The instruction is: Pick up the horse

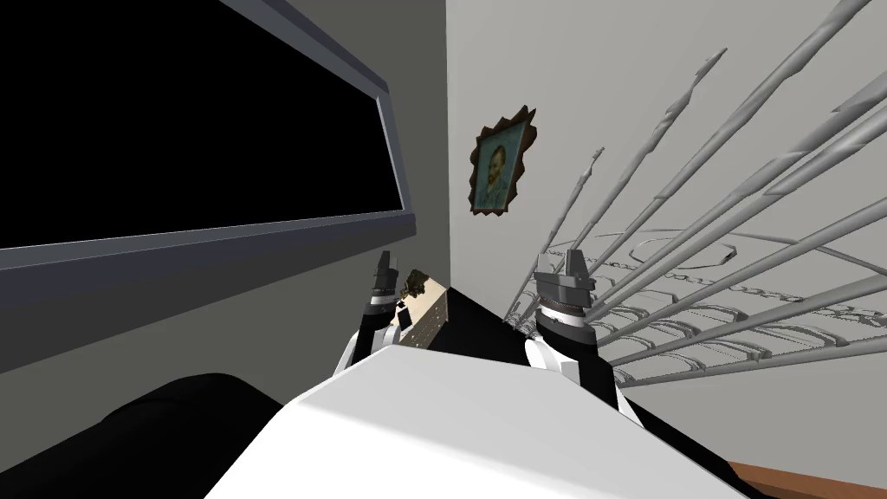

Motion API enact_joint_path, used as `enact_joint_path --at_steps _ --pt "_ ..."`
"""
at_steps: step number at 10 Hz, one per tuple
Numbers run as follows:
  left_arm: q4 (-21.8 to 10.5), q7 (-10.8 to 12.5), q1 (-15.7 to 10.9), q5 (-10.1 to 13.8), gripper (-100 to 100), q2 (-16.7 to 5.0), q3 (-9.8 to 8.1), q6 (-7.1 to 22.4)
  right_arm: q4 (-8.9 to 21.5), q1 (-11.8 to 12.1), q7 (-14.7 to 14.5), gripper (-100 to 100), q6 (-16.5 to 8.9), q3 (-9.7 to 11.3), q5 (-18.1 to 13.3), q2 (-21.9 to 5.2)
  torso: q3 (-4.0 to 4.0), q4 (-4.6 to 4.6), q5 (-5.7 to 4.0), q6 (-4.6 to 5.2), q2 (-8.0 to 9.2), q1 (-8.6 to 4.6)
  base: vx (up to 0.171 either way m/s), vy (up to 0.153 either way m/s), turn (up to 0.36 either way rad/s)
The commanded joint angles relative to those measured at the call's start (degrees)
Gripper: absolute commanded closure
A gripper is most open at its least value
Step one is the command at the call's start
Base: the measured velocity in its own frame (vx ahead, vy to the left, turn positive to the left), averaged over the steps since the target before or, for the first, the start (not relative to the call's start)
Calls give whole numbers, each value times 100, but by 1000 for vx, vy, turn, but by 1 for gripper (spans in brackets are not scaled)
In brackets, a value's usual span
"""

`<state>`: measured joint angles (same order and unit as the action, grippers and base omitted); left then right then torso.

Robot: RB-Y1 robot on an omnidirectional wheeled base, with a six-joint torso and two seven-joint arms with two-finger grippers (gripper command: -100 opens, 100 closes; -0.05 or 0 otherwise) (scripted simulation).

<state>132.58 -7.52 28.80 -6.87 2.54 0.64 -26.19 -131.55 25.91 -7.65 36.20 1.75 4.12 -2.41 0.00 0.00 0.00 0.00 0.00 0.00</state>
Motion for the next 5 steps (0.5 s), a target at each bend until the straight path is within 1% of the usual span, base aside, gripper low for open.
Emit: enact_joint_path --at_steps 1,3,5 --pt "-53 19 -38 49 -100 -183 -15 91 0 0 0 0 0 0 0 0 0 0 0 0 0 0 -11 6 -12" --pt "-136 42 -94 125 -100 -371 -36 237 0 0 0 0 0 0 0 0 5 2 1 0 9 5 -33 9 -17" --pt "-262 65 -170 232 -100 -559 -64 450 0 -1 0 0 0 0 0 0 8 3 1 1 14 5 -46 7 -25"
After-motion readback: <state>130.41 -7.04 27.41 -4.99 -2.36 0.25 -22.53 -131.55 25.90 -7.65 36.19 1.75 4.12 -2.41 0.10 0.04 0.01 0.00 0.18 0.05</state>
